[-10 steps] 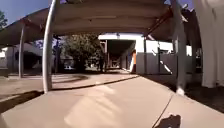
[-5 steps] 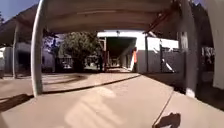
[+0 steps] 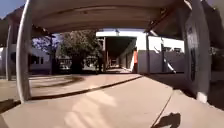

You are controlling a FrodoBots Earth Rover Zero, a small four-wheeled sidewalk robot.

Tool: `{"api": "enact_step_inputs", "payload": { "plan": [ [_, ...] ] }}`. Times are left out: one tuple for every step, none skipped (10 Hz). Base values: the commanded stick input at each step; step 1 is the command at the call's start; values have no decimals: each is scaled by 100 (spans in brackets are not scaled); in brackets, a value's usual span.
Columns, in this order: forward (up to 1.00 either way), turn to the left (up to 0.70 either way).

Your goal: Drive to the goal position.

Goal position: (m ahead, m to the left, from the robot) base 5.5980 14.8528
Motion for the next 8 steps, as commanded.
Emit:
{"api": "enact_step_inputs", "payload": {
  "plan": [
    [70,0],
    [70,27],
    [70,33],
    [70,35],
    [70,35],
    [70,28],
    [70,13],
    [70,0]
  ]
}}
